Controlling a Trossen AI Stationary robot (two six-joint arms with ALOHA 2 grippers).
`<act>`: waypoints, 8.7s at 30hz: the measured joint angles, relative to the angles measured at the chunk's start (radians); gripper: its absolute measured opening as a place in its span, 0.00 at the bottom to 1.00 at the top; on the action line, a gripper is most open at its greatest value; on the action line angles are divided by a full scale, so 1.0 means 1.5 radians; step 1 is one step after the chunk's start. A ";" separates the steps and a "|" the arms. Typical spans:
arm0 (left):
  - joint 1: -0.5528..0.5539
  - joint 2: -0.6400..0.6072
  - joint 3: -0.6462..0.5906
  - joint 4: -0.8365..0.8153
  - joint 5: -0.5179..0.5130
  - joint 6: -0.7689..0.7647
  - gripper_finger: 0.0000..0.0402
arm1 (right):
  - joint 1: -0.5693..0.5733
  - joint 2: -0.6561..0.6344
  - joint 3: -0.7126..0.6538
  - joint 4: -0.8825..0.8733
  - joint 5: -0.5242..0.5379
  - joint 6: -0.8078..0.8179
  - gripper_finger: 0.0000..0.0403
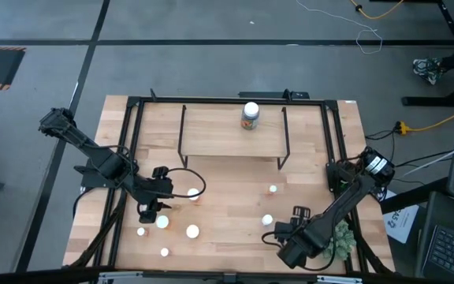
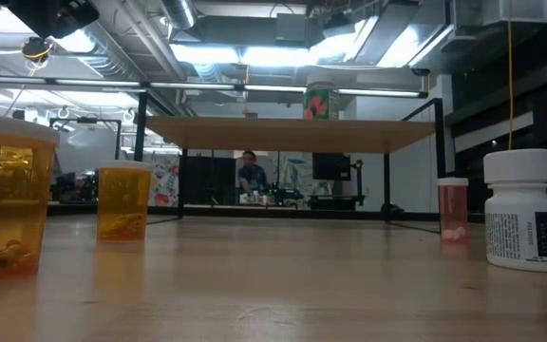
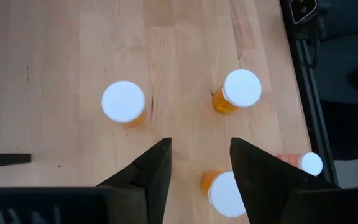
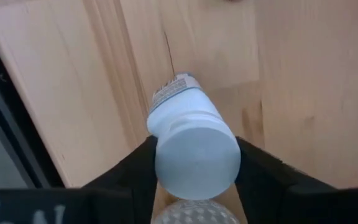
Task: Pick and place medicine bottles onto shelf by color
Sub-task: Put the white blue pill bottle on the shelf, then put the top left orange pill bottle on the shelf
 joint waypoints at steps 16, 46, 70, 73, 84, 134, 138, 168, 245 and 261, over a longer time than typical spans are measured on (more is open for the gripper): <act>0.000 0.000 0.000 0.000 0.000 0.001 0.39 | -0.097 -0.004 0.361 -0.290 0.316 -0.335 0.43; 0.000 0.000 0.000 0.000 0.000 0.000 0.39 | -0.680 -0.005 0.403 -0.291 -0.033 -0.677 0.43; -0.003 0.003 0.000 0.001 0.004 -0.017 0.39 | -0.708 -0.014 0.586 -0.291 -0.053 -0.600 0.78; -0.010 0.029 -0.001 -0.003 0.043 -0.015 0.39 | -0.688 -0.032 0.638 -0.291 -0.104 -0.593 0.78; -0.074 0.117 0.005 0.043 0.049 -0.055 0.39 | -0.539 -0.191 0.629 -0.292 -0.172 -0.509 0.78; -0.158 0.229 0.056 -0.111 -0.009 -0.210 0.62 | -0.397 -0.252 0.627 -0.291 -0.033 -0.397 0.78; -0.159 0.270 0.056 -0.100 -0.005 -0.219 0.63 | -0.397 -0.252 0.627 -0.291 -0.033 -0.398 0.78; -0.121 0.316 0.056 -0.084 -0.021 -0.291 0.63 | -0.397 -0.252 0.626 -0.291 -0.034 -0.400 0.78; 0.058 0.331 0.134 -0.363 0.043 -0.023 0.52 | -0.397 -0.252 0.626 -0.291 -0.034 -0.437 0.78; 0.165 0.344 0.358 -0.571 -0.115 0.197 0.52 | -0.397 -0.252 0.626 -0.291 -0.034 -0.455 0.78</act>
